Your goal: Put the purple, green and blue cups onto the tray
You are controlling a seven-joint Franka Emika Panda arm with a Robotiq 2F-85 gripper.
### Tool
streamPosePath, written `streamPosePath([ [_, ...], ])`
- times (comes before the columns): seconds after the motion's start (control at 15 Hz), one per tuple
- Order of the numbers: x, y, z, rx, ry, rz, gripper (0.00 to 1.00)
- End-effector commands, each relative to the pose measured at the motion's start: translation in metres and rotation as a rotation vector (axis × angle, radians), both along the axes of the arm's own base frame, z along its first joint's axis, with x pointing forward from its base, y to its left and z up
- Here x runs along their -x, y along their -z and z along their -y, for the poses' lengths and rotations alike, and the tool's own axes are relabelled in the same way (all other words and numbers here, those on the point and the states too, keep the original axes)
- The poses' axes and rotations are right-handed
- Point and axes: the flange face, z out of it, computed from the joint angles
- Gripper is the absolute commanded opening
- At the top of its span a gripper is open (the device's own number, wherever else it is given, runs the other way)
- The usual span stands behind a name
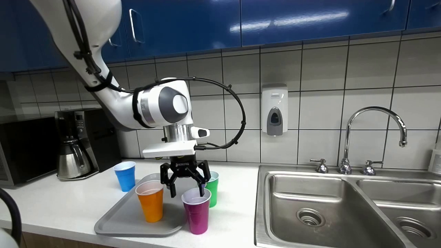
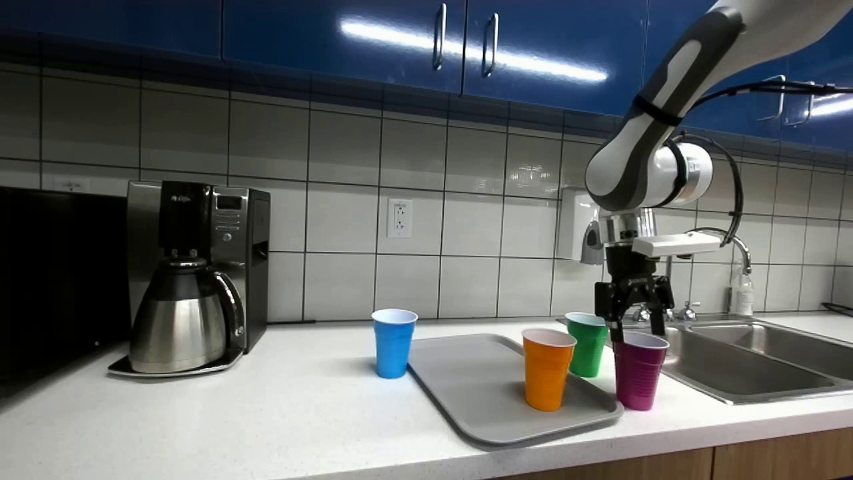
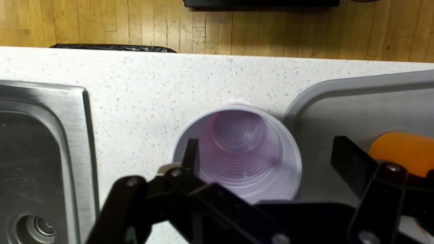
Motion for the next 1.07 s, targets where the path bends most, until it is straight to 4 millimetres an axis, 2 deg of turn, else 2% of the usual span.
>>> streamPosePath([
  [0.0,-0.015,0.008,-0.009,-0.006,0.000,0.000,1.00],
  [0.33,-0.018,0.025,-0.014,-0.007,-0.016,-0.015,1.00],
  [0.6,-0.019,0.027,-0.012,-0.011,-0.012,-0.019,1.00],
  [0.67,-0.020,0.027,-0.012,-0.009,-0.015,-0.015,0.75],
  [0.73,-0.020,0.027,-0.011,-0.008,-0.015,-0.013,0.74],
  [1.0,-0.020,0.027,-0.011,-0.007,-0.015,-0.013,0.42],
])
